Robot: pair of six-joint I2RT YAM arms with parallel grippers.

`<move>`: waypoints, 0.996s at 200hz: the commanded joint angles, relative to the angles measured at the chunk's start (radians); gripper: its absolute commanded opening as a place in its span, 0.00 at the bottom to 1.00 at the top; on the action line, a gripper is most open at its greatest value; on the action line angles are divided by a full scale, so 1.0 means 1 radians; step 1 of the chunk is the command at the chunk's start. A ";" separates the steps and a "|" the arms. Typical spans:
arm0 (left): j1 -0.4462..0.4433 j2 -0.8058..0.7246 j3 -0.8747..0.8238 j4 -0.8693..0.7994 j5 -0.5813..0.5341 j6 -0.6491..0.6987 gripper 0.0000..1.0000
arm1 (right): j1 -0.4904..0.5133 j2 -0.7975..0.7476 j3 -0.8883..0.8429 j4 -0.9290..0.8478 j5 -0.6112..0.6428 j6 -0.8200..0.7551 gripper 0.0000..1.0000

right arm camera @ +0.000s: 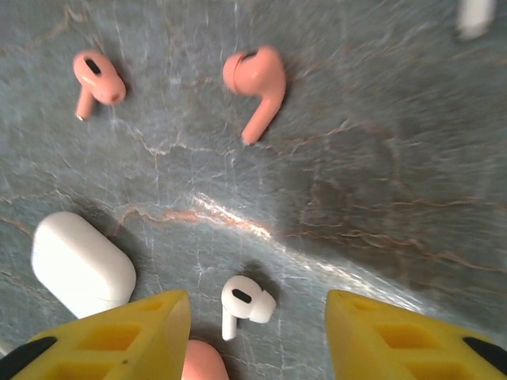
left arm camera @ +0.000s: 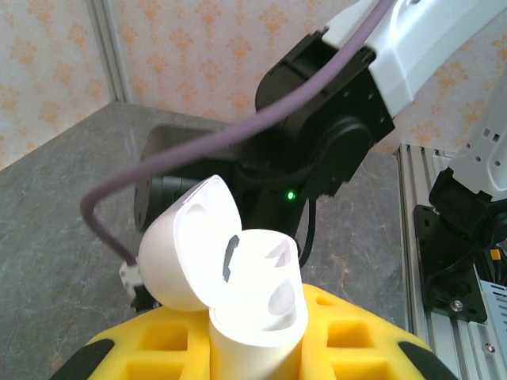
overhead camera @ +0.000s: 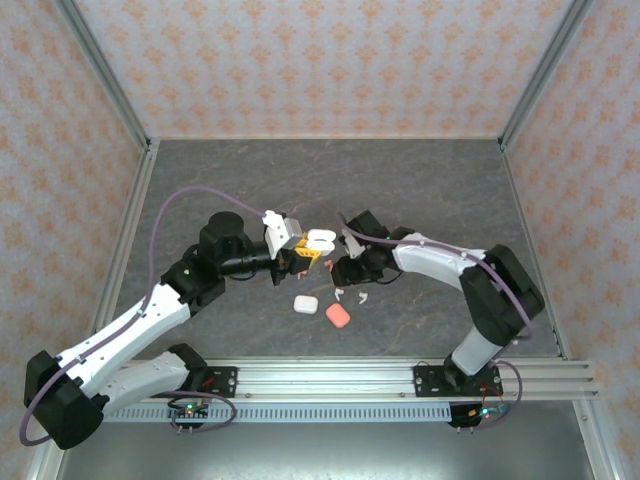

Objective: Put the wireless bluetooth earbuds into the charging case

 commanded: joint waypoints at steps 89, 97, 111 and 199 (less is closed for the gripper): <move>-0.008 -0.011 0.029 0.004 -0.005 -0.006 0.00 | 0.045 0.110 0.061 -0.006 -0.031 -0.027 0.42; -0.008 -0.010 0.031 0.004 -0.006 -0.006 0.00 | 0.047 0.109 0.058 -0.012 -0.032 -0.029 0.42; -0.008 -0.009 0.030 0.003 -0.008 -0.006 0.00 | 0.048 0.105 0.051 -0.023 -0.034 -0.032 0.41; -0.008 0.002 0.032 0.004 -0.013 -0.015 0.00 | 0.053 0.068 0.008 -0.037 -0.026 -0.031 0.38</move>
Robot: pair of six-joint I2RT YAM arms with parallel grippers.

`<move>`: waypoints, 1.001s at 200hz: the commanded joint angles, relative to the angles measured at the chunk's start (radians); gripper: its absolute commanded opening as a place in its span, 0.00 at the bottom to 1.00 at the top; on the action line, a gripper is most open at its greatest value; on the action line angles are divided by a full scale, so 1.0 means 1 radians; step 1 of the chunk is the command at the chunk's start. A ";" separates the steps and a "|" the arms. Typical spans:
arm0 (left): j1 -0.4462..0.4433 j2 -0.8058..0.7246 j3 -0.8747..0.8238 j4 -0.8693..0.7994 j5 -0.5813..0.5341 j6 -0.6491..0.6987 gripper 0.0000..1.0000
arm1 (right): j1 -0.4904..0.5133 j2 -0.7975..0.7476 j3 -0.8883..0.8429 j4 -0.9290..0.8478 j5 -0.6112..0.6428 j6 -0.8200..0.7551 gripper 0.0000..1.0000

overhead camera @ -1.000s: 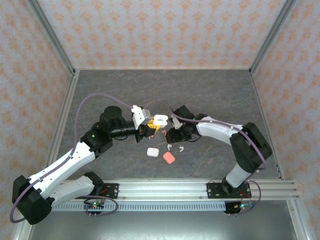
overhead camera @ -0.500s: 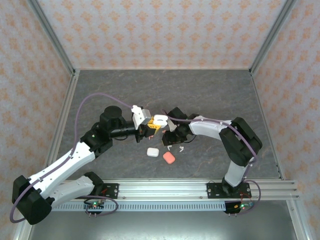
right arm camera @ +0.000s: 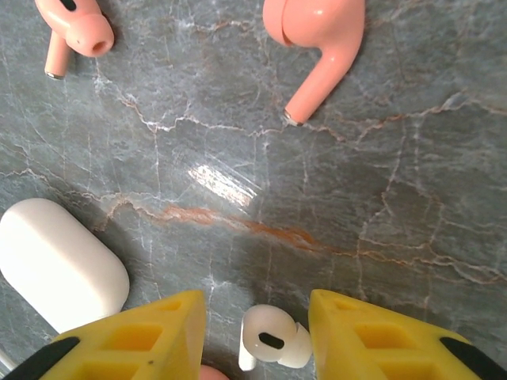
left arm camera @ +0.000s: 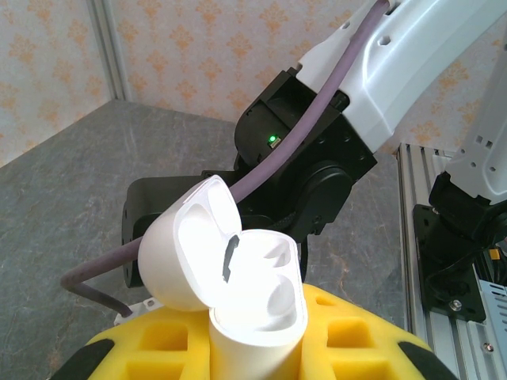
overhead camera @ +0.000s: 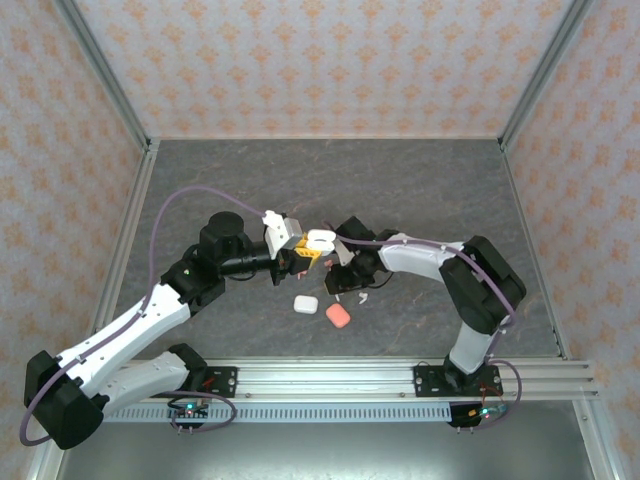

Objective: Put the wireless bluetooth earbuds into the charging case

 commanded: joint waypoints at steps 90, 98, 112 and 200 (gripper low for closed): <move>-0.008 -0.006 0.033 -0.006 -0.021 -0.013 0.00 | 0.011 -0.010 -0.034 -0.030 0.010 -0.012 0.25; -0.008 -0.007 0.032 -0.006 -0.021 -0.013 0.00 | 0.011 -0.016 -0.039 -0.023 0.012 -0.008 0.25; -0.008 -0.009 0.031 -0.008 -0.024 -0.013 0.00 | 0.011 -0.031 -0.046 -0.009 0.017 0.000 0.23; -0.008 0.023 -0.002 0.062 -0.038 -0.088 0.00 | -0.015 -0.379 -0.142 0.113 0.206 0.070 0.20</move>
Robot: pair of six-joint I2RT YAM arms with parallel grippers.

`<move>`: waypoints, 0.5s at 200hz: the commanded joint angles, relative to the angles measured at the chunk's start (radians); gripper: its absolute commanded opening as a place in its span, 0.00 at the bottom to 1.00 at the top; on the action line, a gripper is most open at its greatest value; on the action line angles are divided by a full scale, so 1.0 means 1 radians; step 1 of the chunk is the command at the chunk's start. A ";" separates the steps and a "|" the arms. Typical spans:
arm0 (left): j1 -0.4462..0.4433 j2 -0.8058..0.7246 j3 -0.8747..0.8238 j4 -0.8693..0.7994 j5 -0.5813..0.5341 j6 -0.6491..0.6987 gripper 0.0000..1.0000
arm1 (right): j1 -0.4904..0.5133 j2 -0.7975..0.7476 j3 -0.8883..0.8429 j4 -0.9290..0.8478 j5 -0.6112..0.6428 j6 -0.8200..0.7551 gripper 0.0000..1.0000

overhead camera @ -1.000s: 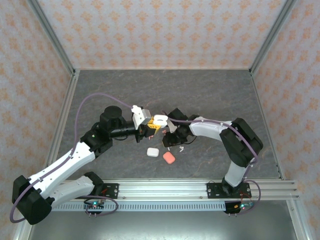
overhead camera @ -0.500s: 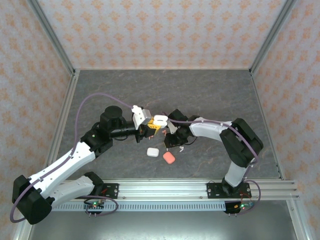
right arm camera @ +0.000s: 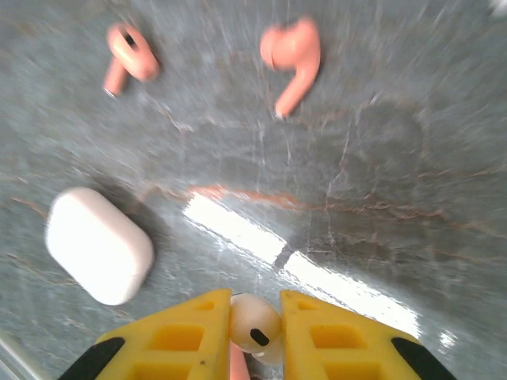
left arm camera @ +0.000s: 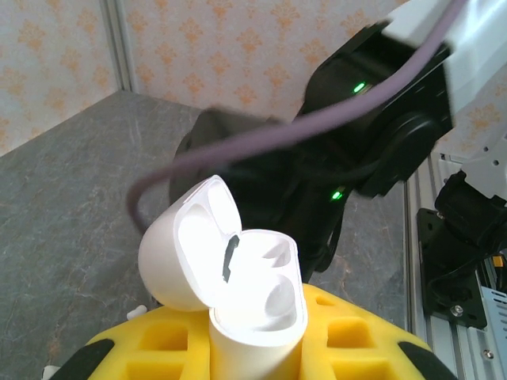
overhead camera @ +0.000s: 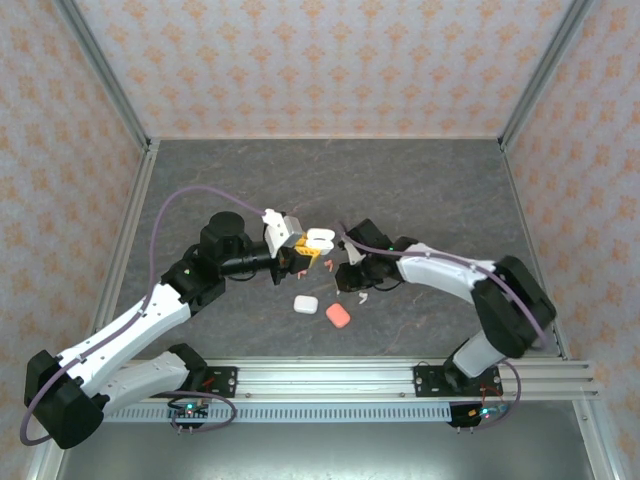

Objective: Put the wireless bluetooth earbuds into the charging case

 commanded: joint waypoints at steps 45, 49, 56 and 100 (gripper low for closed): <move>-0.009 0.072 -0.021 0.119 -0.003 -0.106 0.00 | -0.021 -0.430 -0.022 0.015 0.248 -0.008 0.20; -0.010 0.076 -0.021 0.122 -0.003 -0.107 0.00 | -0.021 -0.450 -0.018 0.012 0.252 -0.015 0.20; -0.011 0.085 -0.020 0.127 -0.001 -0.109 0.00 | -0.021 -0.485 -0.011 0.010 0.258 -0.024 0.20; -0.017 0.146 0.002 0.137 0.033 -0.110 0.00 | -0.020 -0.618 0.032 0.053 0.214 -0.073 0.20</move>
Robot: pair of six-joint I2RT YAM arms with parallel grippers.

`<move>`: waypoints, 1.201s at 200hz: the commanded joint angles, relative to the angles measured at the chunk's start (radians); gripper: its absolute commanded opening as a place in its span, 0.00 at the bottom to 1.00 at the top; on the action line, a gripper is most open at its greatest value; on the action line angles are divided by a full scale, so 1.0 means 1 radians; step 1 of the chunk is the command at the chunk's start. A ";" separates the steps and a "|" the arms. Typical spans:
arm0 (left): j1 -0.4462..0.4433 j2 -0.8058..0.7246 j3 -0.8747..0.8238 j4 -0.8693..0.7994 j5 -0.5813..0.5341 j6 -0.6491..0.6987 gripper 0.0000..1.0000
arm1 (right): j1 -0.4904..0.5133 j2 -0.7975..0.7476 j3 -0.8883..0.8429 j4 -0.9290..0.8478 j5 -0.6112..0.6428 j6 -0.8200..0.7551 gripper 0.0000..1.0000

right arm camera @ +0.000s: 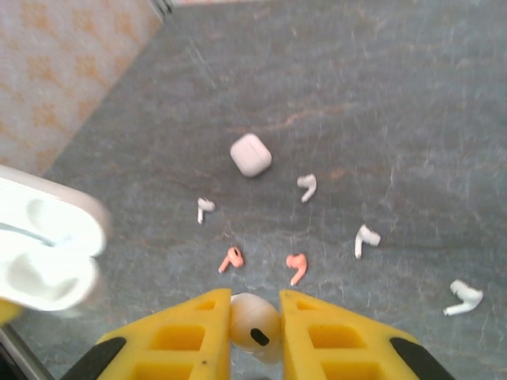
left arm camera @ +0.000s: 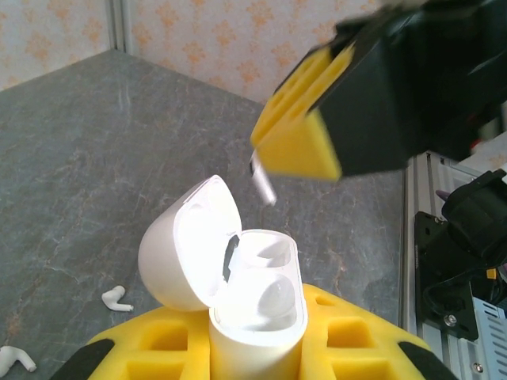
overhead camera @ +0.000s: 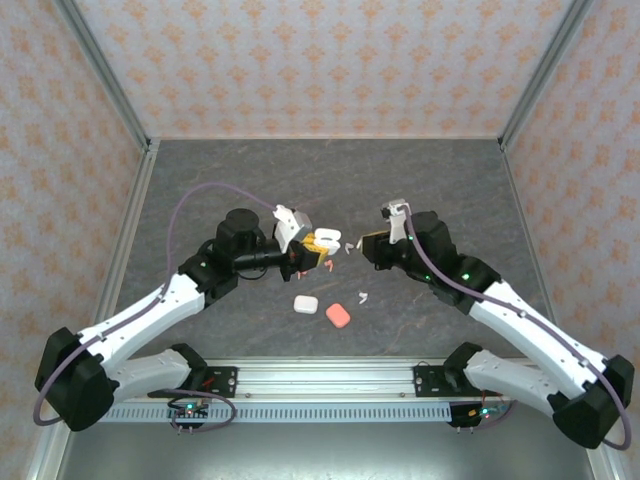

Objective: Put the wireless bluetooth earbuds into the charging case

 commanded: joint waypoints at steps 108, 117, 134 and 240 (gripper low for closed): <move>-0.034 0.084 0.053 0.060 0.066 0.001 0.00 | 0.084 0.041 0.069 0.210 -0.141 -0.087 0.19; -0.035 0.084 0.054 0.061 0.064 0.000 0.00 | 0.090 0.050 0.065 0.212 -0.142 -0.088 0.19; -0.034 0.082 0.056 0.059 0.063 0.003 0.00 | 0.098 0.059 0.056 0.217 -0.144 -0.087 0.19; -0.035 0.084 0.072 0.053 0.063 0.004 0.00 | 0.103 0.067 0.005 0.214 -0.108 -0.090 0.19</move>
